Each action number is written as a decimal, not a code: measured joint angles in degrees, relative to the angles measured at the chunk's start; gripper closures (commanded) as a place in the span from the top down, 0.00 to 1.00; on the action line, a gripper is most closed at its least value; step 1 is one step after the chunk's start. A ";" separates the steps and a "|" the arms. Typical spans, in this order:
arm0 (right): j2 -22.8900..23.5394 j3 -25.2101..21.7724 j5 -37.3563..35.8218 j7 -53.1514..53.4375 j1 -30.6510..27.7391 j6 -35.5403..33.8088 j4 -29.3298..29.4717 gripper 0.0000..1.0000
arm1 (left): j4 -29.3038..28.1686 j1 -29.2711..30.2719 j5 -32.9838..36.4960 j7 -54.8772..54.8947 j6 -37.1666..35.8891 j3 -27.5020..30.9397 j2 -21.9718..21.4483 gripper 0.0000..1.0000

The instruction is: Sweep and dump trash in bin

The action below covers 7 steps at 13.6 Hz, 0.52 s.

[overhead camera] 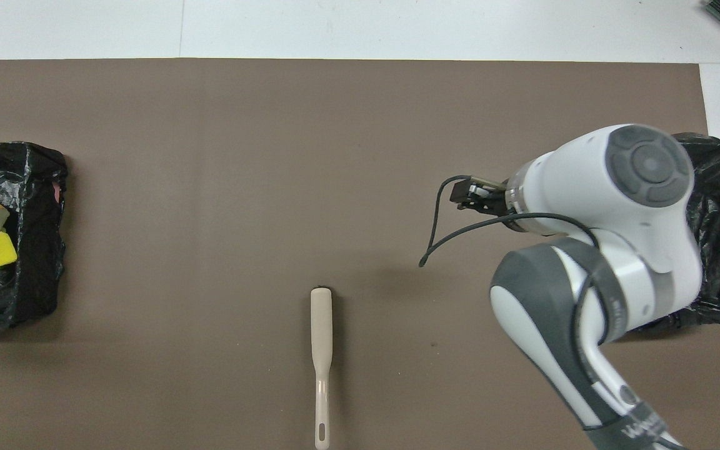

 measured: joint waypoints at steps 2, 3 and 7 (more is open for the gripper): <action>-1.14 -0.41 -0.07 -6.00 -3.72 -6.38 4.37 1.00 | 0.37 -0.02 1.31 0.00 1.92 -0.03 0.15 0.00; -1.60 -0.81 -0.12 -8.61 -5.35 -10.02 7.14 1.00 | 1.10 -0.04 1.42 0.00 2.15 -0.07 0.16 0.00; -2.30 -2.00 -1.66 -15.50 -9.63 -20.40 16.36 1.00 | 4.32 -0.57 -7.02 -0.03 2.14 -1.34 -0.10 0.00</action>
